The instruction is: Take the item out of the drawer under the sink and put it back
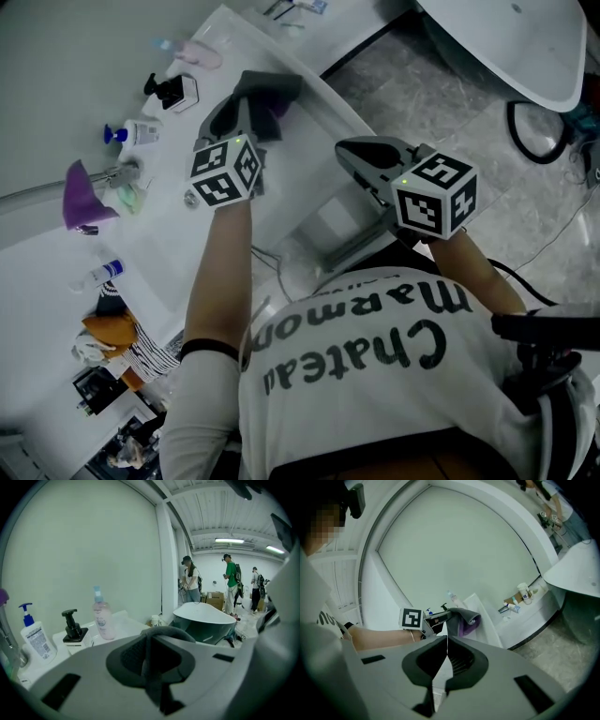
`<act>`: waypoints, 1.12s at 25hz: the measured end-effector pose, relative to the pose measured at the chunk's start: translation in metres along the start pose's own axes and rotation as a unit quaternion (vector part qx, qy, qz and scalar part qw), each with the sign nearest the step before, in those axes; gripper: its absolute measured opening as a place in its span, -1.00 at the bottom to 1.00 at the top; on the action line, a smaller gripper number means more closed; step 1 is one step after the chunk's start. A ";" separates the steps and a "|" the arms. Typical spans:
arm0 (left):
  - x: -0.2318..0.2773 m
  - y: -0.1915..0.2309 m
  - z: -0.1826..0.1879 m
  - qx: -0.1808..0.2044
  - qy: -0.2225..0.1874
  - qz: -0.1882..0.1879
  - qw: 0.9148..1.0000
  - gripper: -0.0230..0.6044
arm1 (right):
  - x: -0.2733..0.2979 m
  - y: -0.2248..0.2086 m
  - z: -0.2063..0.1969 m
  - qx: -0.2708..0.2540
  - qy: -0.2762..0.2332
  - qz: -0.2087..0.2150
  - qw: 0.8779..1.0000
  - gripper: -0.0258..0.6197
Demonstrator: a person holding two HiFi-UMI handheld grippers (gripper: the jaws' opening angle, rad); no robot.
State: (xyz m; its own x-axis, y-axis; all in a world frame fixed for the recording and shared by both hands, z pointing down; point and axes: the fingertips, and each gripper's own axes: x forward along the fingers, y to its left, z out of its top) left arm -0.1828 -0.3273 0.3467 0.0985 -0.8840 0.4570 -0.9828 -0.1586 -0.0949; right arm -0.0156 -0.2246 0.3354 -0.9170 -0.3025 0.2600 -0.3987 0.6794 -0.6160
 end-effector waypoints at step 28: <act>0.017 0.013 -0.065 0.037 0.114 0.047 0.992 -0.83 | -0.016 -0.021 -0.007 0.020 -0.005 -0.016 1.000 -0.89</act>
State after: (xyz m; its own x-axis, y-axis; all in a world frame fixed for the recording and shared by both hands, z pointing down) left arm -0.2036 -0.3162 0.4106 -0.0392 -0.7747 0.6311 -0.9709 -0.1198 -0.2074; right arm 0.0076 -0.2289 0.3491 -0.9035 -0.3307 0.2728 -0.4272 0.6420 -0.6367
